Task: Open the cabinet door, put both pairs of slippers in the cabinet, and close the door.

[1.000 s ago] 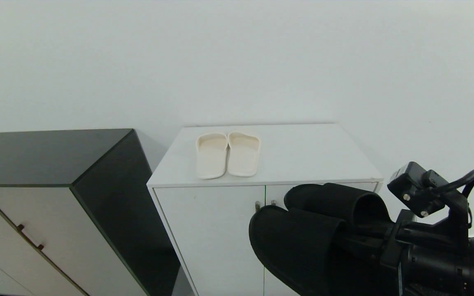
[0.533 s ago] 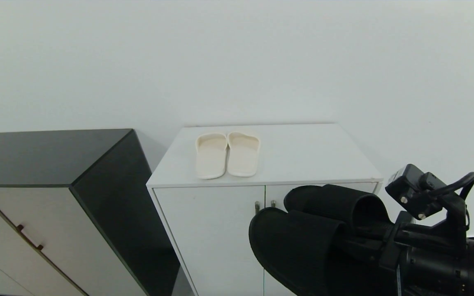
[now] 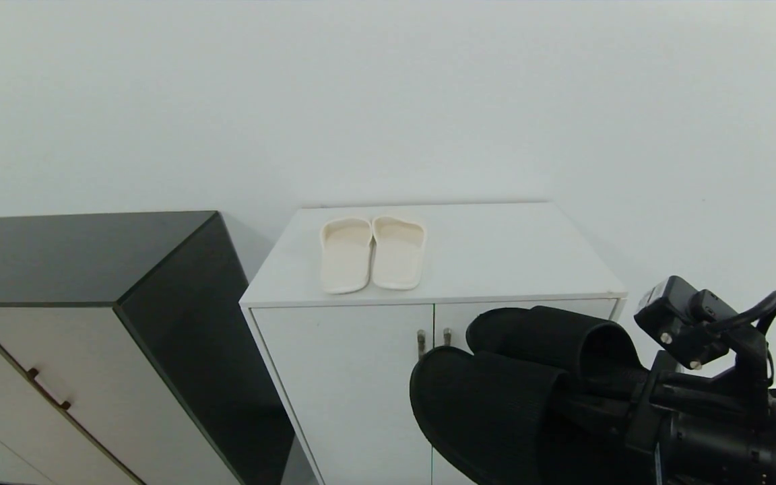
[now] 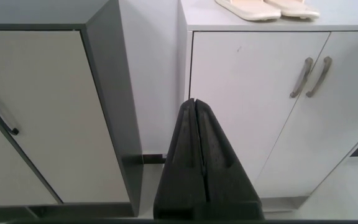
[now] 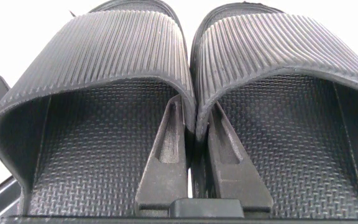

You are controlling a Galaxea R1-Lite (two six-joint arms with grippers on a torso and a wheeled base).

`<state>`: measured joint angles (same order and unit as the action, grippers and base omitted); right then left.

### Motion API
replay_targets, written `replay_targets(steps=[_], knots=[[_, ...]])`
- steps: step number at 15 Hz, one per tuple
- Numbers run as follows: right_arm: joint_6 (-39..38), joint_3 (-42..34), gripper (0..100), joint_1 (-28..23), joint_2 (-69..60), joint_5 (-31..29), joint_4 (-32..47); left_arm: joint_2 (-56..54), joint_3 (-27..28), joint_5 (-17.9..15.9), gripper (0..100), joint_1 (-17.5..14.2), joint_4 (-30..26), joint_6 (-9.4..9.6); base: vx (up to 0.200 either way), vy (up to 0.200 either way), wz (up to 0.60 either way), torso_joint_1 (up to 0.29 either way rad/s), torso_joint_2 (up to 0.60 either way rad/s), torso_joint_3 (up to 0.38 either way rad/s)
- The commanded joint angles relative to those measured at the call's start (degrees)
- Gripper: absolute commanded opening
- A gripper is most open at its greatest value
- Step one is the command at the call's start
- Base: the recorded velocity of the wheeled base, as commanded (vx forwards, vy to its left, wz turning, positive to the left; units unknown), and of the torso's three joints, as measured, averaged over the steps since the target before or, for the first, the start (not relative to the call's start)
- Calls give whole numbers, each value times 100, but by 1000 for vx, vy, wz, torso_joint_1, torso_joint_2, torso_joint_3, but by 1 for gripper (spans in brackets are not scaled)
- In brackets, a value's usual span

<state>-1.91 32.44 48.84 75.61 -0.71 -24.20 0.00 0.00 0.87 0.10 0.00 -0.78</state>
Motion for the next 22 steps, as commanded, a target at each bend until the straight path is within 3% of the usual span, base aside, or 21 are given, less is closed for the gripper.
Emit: replay_targets(steps=[1, 7, 8, 22], knots=[[-2, -18, 0, 3, -11, 9, 3, 0, 0, 1, 0, -1, 0, -1, 0, 0, 0, -41, 100, 66], [-2, -53, 0, 3, -28, 9, 3, 0, 0, -16, 0, -1, 0, 8, 0, 0, 0, -188, 461, 266], [-2, -62, 0, 3, -28, 9, 3, 0, 0, -16, 100, -1, 0, -10, 0, 0, 0, -203, 530, 315], [244, -212, 0, 135, -310, -17, 20, 9, 9, -43, 100, -1, -9, 34, 0, 0, 0, -161, 488, 320]])
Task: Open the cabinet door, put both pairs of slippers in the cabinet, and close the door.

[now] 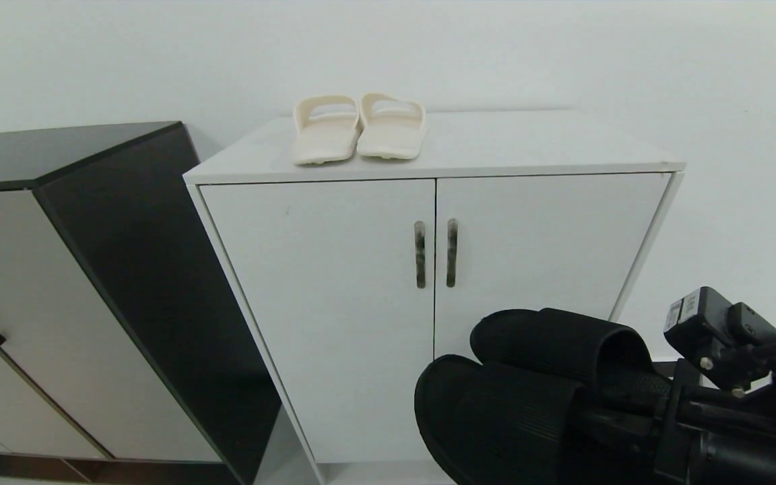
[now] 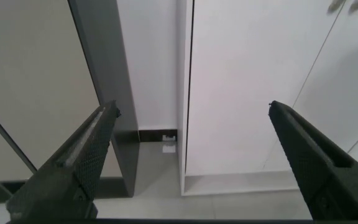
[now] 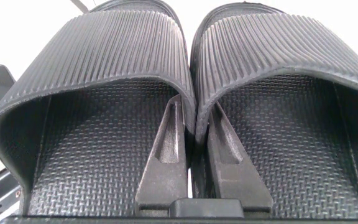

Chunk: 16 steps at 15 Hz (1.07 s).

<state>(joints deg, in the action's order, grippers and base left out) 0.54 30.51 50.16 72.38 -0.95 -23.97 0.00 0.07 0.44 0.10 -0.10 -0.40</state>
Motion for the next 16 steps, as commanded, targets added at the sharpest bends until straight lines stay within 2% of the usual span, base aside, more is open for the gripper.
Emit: replay_targets(steps=[1, 7, 11, 12, 13, 15, 16], knots=[[-1, -28, 0, 2, 40, 16, 6, 9, 1, 0, 100, -1, 1, -4, 0, 0, 0, -105, 452, 354], [-18, -133, 0, 11, 84, 34, -20, 53, 1, 0, 100, -1, -8, 5, 0, 0, 0, -59, 445, 382], [8, -142, 0, 20, 49, 34, -12, 229, 142, 114, 100, -1, 27, 31, 0, 0, 0, -3, 125, 115], [8, -142, 0, 20, 40, 34, -12, 650, 792, 26, 100, 34, 10, -355, 0, 0, 0, 0, 0, 0], [17, -142, 0, 20, 31, 34, -12, 1151, 1214, -220, 100, 105, 10, -900, 0, 0, 0, 0, 0, 0], [34, -133, 0, 20, 31, 34, -12, 2329, 1513, -1292, 100, 157, 221, -865, 0, 0, 0, 0, 0, 0], [43, -151, 0, 11, 22, 34, -12, 2848, 1548, -1767, 100, 157, 581, -874, 0, 0, 0, 0, 0, 0]])
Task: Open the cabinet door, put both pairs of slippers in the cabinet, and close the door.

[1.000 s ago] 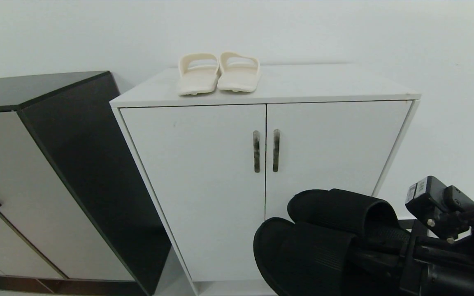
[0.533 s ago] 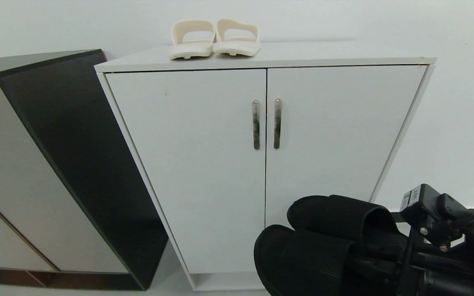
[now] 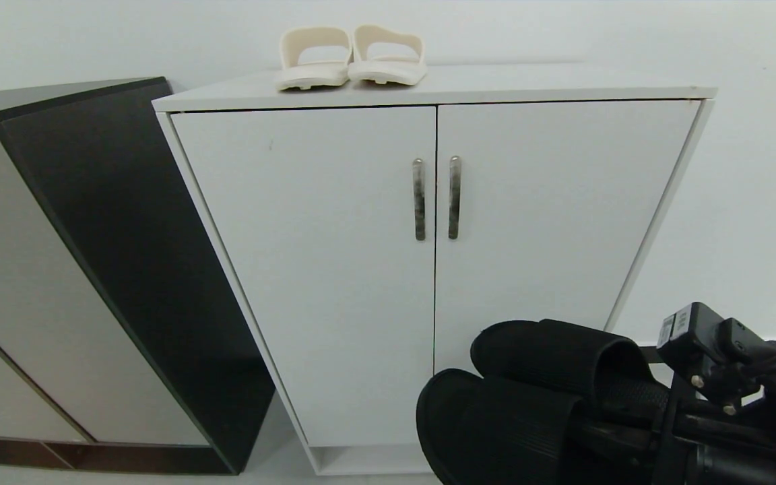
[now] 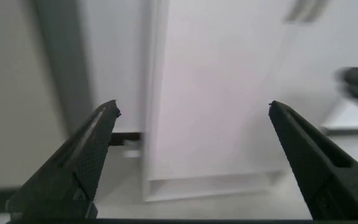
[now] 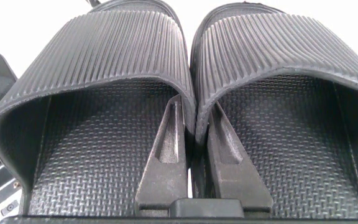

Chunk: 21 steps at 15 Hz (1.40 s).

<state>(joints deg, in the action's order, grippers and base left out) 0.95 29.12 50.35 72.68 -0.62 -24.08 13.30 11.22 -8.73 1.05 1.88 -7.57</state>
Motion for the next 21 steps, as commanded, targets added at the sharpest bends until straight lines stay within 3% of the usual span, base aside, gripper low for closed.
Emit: replay_targets(steps=[1, 3, 4, 5, 6, 7, 8, 9, 13, 15, 17, 18, 20, 21], knots=[[28, -47, 0, 1, -8, -8, -1, 2027, 434, -1421, 100, 71, 797, -157, 0, 0, 0, 0, 0, 0], [265, -109, 0, 1, 1, -8, -1, 2950, 452, -2344, 100, 106, 1614, -139, 0, 0, 0, 0, 0, 0], [292, -135, 0, 1, 1, -8, -1, 3355, 566, -2652, 100, 308, 1939, -96, 0, 0, 0, 0, 0, 0], [283, -144, 0, 1, 1, 1, -9, 3759, 689, -2652, 100, 677, 2124, 28, 0, 0, 0, 0, 0, 0], [283, -170, 0, 1, 9, 1, -9, 4084, 768, -2599, 100, 1011, 2238, 309, 0, 0, 0, 0, 0, 0], [292, -170, 0, 1, 9, 1, -9, 4207, 786, -2555, 100, 1090, 2264, 405, 0, 0, 0, 0, 0, 0], [274, -135, 0, 1, 44, 1, -18, 4928, 1049, -2142, 100, 1565, 2414, 950, 0, 0, 0, 0, 0, 0], [274, -135, 0, 1, 62, -8, -18, 5279, 1278, -1773, 100, 1917, 2484, 986, 0, 0, 0, 0, 0, 0], [283, -135, 0, 1, 71, -17, -9, 6158, 2130, -454, 100, 3402, 3108, 845, 0, 0, 0, 0, 0, 0], [274, -135, 0, -7, 71, -26, -9, 6747, 2798, -191, 100, 3762, 3082, 854, 0, 0, 0, 0, 0, 0], [265, -135, 0, -7, 80, -26, -9, 7020, 3335, -314, 100, 4044, 3064, 731, 0, 0, 0, 0, 0, 0], [265, -135, 0, -16, 106, -26, -9, 7187, 3607, -516, 100, 4061, 3064, 529, 0, 0, 0, 0, 0, 0], [265, -117, 0, -16, 176, -26, -9, 7477, 4099, -885, 100, 4105, 2976, 309, 0, 0, 0, 0, 0, 0], [265, -91, 0, -16, 211, -26, -9, 7661, 4380, -911, 100, 4149, 2836, 265, 0, 0, 0, 0, 0, 0]])
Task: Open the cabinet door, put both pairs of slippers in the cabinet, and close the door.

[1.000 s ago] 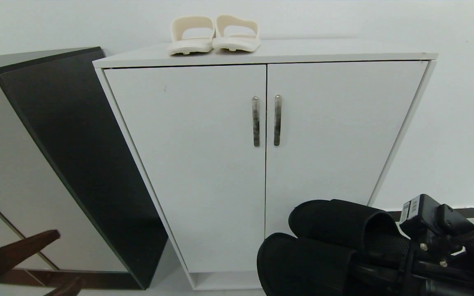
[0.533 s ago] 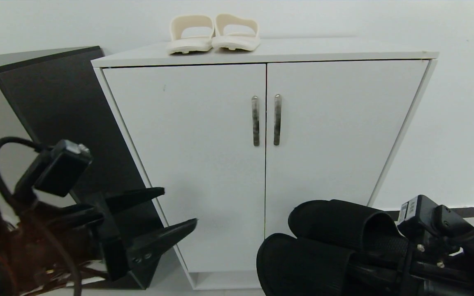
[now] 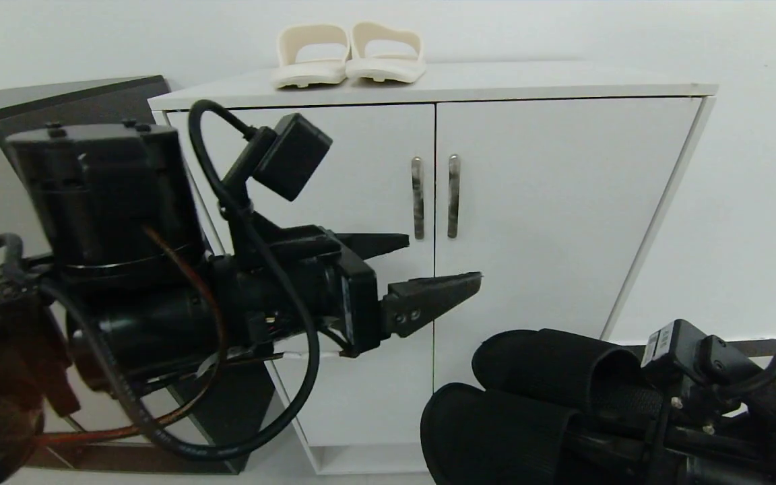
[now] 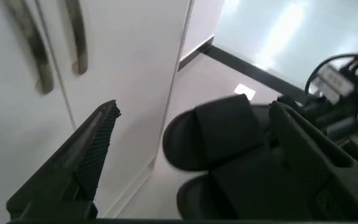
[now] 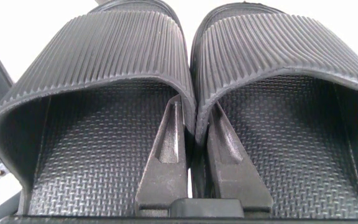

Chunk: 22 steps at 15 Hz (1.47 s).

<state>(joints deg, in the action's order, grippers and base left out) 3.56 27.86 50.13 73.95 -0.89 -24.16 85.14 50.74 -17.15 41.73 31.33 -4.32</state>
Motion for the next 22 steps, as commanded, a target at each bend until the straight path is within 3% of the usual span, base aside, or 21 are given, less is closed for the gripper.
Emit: replay_targets(steps=[1, 3, 6, 7, 9, 11, 13, 17, 22], knots=[[4, 45, 0, 6, 93, 1, -10, 662, 718, -87, 100, 125, -241, -122, 0, 0, 0, 0, 0, 0], [-4, 45, 0, 6, 58, 1, -1, 987, 1158, -280, 100, 187, -320, -210, 0, 0, 0, 0, 0, 0], [-4, 45, 0, 6, 6, 1, -1, 1128, 1580, -728, 100, 169, -338, -764, 0, 0, 0, 0, 0, 0], [4, 36, 0, 6, 6, 1, -1, 1172, 1711, -992, 100, 81, -338, -1045, 0, 0, 0, 0, 0, 0], [4, 36, 0, 6, 6, 1, -1, 1268, 1834, -886, 100, 28, -338, -1054, 0, 0, 0, 0, 0, 0], [4, 36, 0, 6, 6, 1, -1, 1374, 1905, -544, 100, 11, -338, -887, 0, 0, 0, 0, 0, 0], [4, 36, 0, 6, 6, 1, -1, 1391, 1922, -429, 100, -77, -347, -755, 0, 0, 0, 0, 0, 0], [4, 18, 0, 6, 23, 10, 8, 1488, 2028, -289, 100, -367, -338, -755, 0, 0, 0, 0, 0, 0], [4, 9, 0, 6, 41, 10, 8, 1699, 2230, -271, 100, -508, -338, -755, 0, 0, 0, 0, 0, 0]])
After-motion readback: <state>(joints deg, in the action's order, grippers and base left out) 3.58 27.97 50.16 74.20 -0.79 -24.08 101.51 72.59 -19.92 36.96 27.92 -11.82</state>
